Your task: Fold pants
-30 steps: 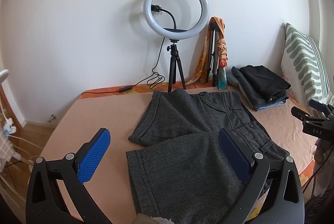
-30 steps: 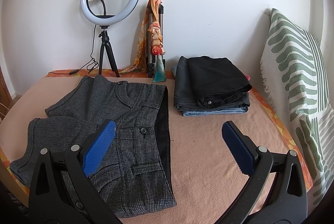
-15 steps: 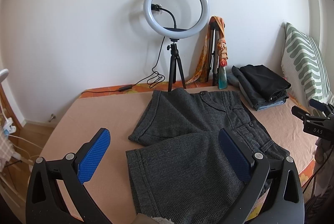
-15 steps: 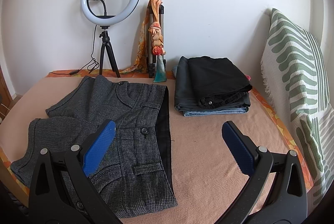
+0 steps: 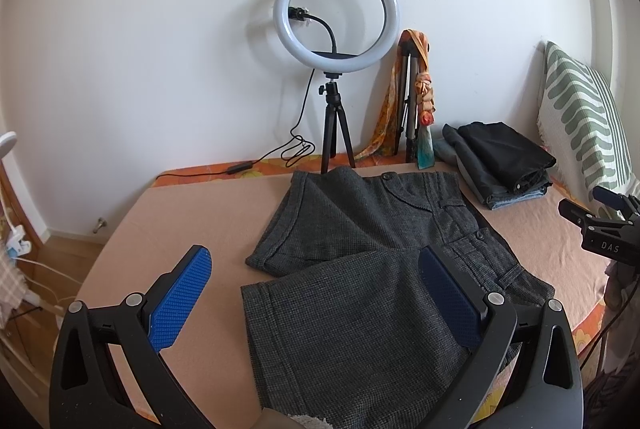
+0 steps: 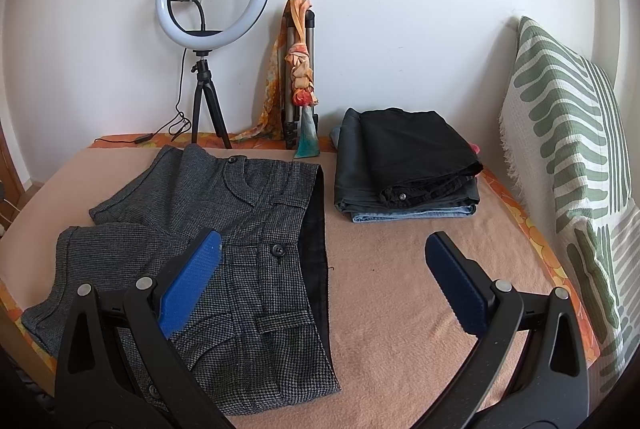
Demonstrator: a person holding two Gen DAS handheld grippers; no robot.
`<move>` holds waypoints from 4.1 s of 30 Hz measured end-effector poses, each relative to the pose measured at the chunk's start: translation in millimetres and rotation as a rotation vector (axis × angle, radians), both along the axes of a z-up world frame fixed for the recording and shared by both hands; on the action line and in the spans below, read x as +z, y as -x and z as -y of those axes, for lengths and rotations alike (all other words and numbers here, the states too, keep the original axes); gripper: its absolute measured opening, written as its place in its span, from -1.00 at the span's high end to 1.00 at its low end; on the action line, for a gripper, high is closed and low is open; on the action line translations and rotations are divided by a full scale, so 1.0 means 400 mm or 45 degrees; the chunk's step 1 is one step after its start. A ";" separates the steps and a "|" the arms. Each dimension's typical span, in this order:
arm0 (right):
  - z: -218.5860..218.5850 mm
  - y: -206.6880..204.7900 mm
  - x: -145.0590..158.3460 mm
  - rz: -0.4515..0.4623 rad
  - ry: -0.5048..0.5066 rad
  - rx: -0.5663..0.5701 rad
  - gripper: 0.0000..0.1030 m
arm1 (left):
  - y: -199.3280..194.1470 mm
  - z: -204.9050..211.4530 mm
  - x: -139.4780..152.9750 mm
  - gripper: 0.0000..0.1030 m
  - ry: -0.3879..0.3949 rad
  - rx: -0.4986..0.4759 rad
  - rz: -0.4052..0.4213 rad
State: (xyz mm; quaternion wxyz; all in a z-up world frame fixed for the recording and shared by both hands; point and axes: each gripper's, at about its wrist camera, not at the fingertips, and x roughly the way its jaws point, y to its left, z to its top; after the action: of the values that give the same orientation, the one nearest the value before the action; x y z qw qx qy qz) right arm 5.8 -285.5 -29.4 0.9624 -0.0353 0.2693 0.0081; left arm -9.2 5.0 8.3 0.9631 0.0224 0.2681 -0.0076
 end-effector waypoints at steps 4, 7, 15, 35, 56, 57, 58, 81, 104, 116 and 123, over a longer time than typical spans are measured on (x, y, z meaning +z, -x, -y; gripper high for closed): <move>0.000 0.011 0.003 0.004 0.003 0.004 -1.00 | 0.007 0.001 -0.005 -0.99 -0.009 -0.005 -0.002; 0.000 0.019 0.005 0.006 0.006 0.013 -1.00 | 0.010 -0.003 -0.013 -0.99 -0.009 -0.023 -0.018; 0.014 0.041 0.004 -0.022 -0.011 0.093 -1.00 | 0.000 -0.037 -0.074 -0.99 -0.028 -0.086 -0.131; 0.006 0.049 -0.128 -0.197 0.122 0.537 -1.00 | 0.072 -0.048 -0.172 -0.10 -0.201 -0.491 -0.386; -0.065 0.128 -0.272 -0.359 0.480 0.829 -0.74 | 0.153 0.016 -0.326 0.01 -0.542 -0.753 -0.618; -0.068 0.127 -0.278 -0.357 0.506 0.833 -0.74 | 0.157 0.018 -0.329 0.01 -0.557 -0.761 -0.614; -0.072 0.128 -0.283 -0.353 0.530 0.844 -0.74 | 0.162 0.018 -0.332 0.01 -0.574 -0.768 -0.607; -0.130 0.095 -0.266 -0.305 0.584 0.813 0.45 | 0.194 0.025 -0.379 -0.32 -0.630 -0.798 -0.569; -0.124 0.079 -0.171 -0.199 0.440 0.706 0.51 | 0.059 -0.103 -0.216 0.79 -0.117 -0.683 -0.402; -0.133 -0.033 -0.042 -0.128 0.346 0.608 0.56 | -0.101 -0.142 -0.091 0.80 -0.081 -0.629 -0.220; -0.147 -0.162 0.024 -0.126 0.383 0.543 0.82 | -0.251 -0.208 -0.052 0.80 0.069 -0.540 -0.181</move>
State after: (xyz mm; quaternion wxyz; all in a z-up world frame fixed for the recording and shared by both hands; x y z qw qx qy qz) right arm 70.5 -226.7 -19.7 0.9084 -0.2335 0.3008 0.1724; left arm 91.4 88.0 -12.5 0.9188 0.0517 0.3244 -0.2186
